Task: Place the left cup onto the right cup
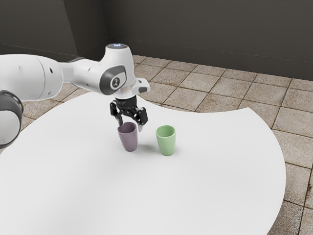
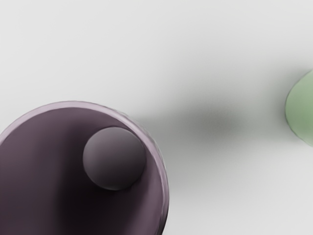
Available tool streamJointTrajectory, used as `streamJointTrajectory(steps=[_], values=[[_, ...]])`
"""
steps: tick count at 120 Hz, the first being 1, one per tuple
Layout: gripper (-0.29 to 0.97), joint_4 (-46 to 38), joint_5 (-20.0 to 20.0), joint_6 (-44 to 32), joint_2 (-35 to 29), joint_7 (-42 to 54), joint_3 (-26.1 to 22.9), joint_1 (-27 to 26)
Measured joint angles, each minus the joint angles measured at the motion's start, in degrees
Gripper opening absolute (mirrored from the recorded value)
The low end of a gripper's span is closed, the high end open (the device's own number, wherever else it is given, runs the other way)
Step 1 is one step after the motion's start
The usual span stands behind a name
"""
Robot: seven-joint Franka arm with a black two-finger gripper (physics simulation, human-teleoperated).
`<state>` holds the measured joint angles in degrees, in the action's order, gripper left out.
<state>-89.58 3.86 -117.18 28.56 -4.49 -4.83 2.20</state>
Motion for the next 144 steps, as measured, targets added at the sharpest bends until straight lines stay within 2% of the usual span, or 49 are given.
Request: streamJointTrajectory(steps=[52, 80, 144], values=[[0.68, -0.05, 0.01, -1.13, 1.03, 0.05, 0.06, 0.03], [0.63, -0.13, -0.06, -1.63, 1.37, 0.07, 0.06, 0.08], [0.3, -0.17, -0.09, -2.06, 1.47, 0.08, 0.07, 0.0]])
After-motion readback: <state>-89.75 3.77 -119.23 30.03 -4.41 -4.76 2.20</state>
